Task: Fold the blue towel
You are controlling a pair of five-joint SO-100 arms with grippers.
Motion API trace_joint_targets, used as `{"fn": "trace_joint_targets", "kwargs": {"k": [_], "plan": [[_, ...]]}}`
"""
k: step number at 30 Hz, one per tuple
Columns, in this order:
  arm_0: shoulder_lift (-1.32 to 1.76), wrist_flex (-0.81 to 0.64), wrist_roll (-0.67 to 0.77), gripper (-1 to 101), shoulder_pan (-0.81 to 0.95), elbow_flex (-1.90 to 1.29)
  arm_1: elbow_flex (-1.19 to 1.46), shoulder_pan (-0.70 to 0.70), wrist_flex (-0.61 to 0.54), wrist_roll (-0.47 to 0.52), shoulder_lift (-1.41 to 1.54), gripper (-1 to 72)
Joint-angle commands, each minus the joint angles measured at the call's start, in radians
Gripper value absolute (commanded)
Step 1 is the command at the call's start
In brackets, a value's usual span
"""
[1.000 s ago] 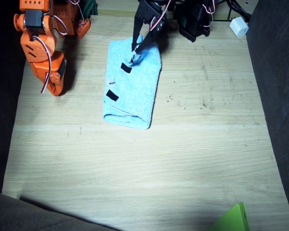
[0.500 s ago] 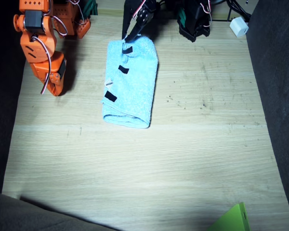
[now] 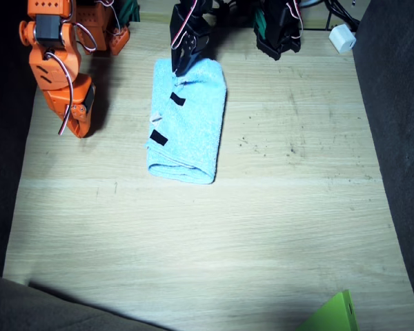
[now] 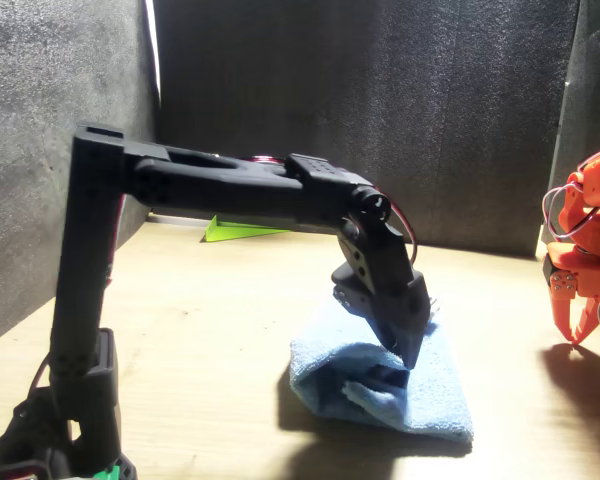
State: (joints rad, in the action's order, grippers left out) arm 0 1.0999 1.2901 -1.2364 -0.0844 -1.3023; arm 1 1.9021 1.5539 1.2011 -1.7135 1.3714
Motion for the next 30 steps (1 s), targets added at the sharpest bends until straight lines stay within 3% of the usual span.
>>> {"fn": "trace_joint_targets", "kwargs": {"k": [1,7,11,12,14,19,24,26,30], "plan": [[-0.089,0.089,-0.006,37,-0.153,0.147,-0.002,0.006,0.020,-0.003,-0.029,0.8],[-0.383,0.373,0.107,55,-0.014,0.663,-0.025,0.006,0.034,-0.003,-0.055,0.8],[-0.675,0.680,0.137,56,0.064,1.264,-0.028,0.006,0.037,-0.003,-0.060,0.8],[-0.815,0.778,0.132,54,0.075,1.565,-0.028,0.006,0.037,-0.005,-0.061,0.8],[-0.913,0.781,0.097,48,0.103,1.804,-0.031,0.005,0.038,-0.005,-0.064,0.6],[-0.868,0.773,0.087,43,0.143,1.804,-0.032,0.003,0.041,-0.005,-0.069,0.6],[-0.868,0.773,0.091,19,0.212,1.804,-0.035,0.006,0.043,-0.002,-0.072,0.8],[-0.871,0.770,0.080,4,0.238,1.804,-0.035,0.006,0.043,-0.002,-0.072,0.8],[-0.899,0.770,0.078,0,0.272,1.804,-0.035,0.006,0.043,0.000,-0.072,0.8]]}}
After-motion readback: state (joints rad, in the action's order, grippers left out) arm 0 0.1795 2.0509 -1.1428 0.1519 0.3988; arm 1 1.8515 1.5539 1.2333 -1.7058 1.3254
